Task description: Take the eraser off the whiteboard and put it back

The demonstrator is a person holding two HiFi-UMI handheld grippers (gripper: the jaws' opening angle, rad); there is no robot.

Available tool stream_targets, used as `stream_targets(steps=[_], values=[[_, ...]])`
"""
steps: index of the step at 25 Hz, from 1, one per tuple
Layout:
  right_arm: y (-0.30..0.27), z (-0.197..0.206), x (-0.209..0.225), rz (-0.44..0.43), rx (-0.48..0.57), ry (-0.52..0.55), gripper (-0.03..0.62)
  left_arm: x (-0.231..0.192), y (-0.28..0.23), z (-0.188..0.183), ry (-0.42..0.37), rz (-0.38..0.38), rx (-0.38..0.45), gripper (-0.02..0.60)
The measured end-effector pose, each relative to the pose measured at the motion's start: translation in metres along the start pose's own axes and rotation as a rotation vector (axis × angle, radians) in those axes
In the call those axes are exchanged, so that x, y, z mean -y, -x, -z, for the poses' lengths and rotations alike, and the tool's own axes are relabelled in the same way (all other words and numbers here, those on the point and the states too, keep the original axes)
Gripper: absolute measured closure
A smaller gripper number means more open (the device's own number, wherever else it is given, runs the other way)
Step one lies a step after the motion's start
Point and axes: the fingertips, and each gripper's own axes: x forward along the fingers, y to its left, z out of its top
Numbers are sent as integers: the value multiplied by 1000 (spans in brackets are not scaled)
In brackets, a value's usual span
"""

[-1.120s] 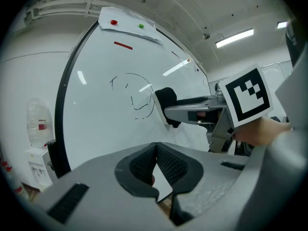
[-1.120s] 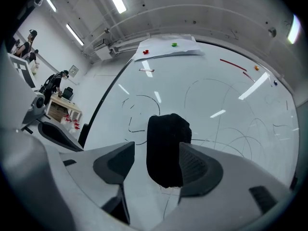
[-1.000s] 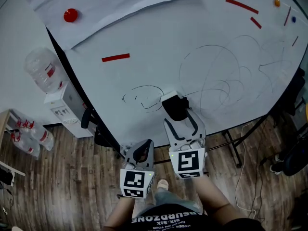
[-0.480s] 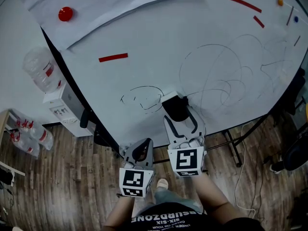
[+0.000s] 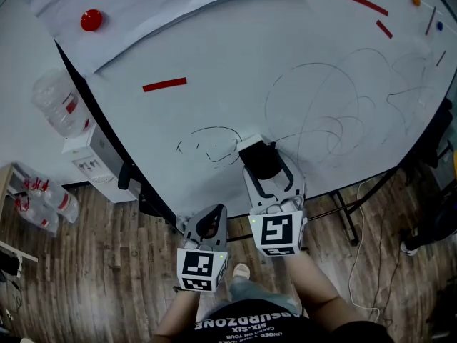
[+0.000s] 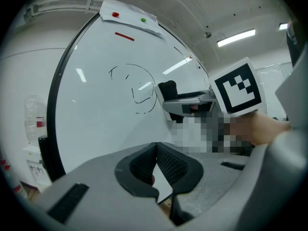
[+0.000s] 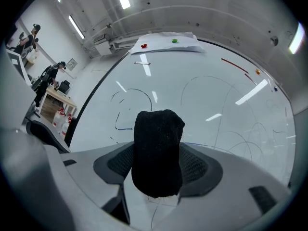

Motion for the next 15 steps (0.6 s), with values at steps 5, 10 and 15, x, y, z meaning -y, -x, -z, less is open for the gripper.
stream_targets(steps=[5,10,15], values=[[-4,0,1,5,0,4,342,-2,-1,2,1,-1,-5,574],[-7,0,0,11,-1,6,347,-5,-1,2,1,0,-5,574],[-10,0,0,7,-5,16,352,-6,-4,2,5,3,-5,574]])
